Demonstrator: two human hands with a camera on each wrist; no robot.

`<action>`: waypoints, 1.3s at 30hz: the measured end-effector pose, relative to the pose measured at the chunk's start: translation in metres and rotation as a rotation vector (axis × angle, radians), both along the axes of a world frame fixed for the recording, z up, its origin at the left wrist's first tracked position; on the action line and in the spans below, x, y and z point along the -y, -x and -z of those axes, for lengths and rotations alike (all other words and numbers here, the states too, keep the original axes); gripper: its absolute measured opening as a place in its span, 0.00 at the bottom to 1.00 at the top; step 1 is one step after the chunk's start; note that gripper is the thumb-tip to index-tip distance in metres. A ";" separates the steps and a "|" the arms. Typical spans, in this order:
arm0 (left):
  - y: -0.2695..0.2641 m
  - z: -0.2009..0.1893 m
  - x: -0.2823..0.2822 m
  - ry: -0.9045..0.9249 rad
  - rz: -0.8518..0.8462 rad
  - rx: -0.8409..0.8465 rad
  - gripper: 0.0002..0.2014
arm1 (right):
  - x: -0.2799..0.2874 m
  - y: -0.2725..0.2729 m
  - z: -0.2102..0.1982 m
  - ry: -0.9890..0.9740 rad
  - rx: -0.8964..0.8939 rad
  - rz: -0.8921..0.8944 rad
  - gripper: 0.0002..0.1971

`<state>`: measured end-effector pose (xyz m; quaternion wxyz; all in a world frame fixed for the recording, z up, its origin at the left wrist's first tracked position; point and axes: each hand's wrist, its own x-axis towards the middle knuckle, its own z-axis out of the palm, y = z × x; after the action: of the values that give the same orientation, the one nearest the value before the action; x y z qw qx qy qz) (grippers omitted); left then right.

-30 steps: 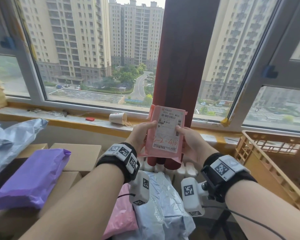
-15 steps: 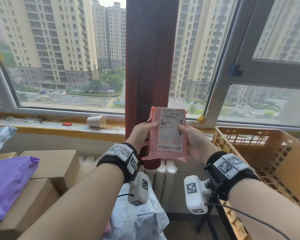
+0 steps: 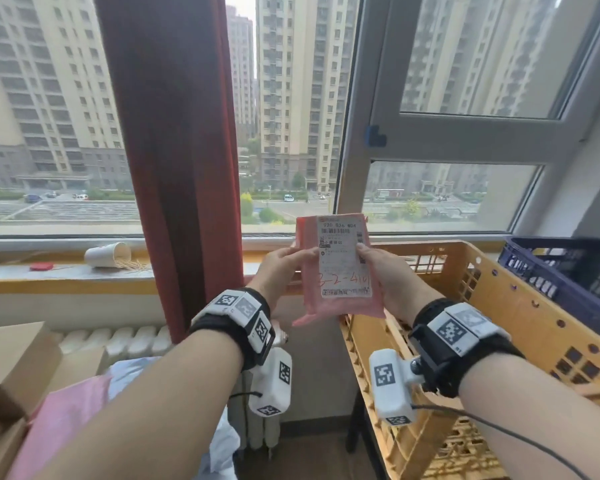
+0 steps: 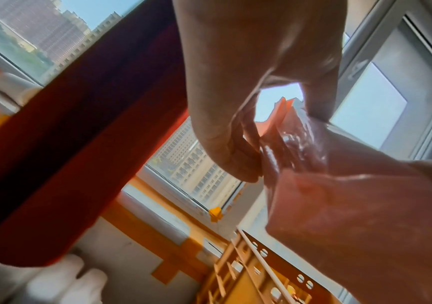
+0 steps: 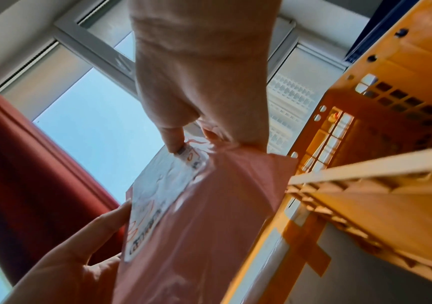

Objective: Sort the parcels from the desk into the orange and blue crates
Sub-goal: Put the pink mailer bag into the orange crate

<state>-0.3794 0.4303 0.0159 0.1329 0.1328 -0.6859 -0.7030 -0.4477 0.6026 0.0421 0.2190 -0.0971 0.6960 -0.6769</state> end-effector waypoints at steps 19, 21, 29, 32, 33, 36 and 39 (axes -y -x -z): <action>0.136 0.012 -0.175 -0.066 0.050 0.100 0.19 | -0.188 0.101 0.026 -0.149 -0.108 0.080 0.14; 0.149 0.015 -0.180 -0.078 0.057 0.120 0.18 | -0.191 0.112 0.033 -0.128 -0.080 0.097 0.11; 0.209 0.014 -0.189 -0.067 0.133 0.196 0.20 | -0.198 0.167 0.036 -0.163 -0.062 0.193 0.15; 0.230 0.012 -0.188 -0.058 0.133 0.216 0.19 | -0.197 0.190 0.035 -0.165 -0.058 0.215 0.16; 0.236 0.013 -0.188 -0.050 0.130 0.224 0.19 | -0.196 0.196 0.037 -0.166 -0.053 0.219 0.16; 0.251 0.023 -0.187 -0.044 0.132 0.281 0.17 | -0.192 0.210 0.049 -0.190 -0.025 0.223 0.17; 0.264 0.039 -0.188 -0.038 0.121 0.369 0.15 | -0.188 0.222 0.069 -0.227 0.026 0.204 0.18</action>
<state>-0.6434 0.6186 -0.0232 -0.0402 0.2207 -0.6919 -0.6862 -0.6695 0.7906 -0.0268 0.1675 0.0083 0.7715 -0.6137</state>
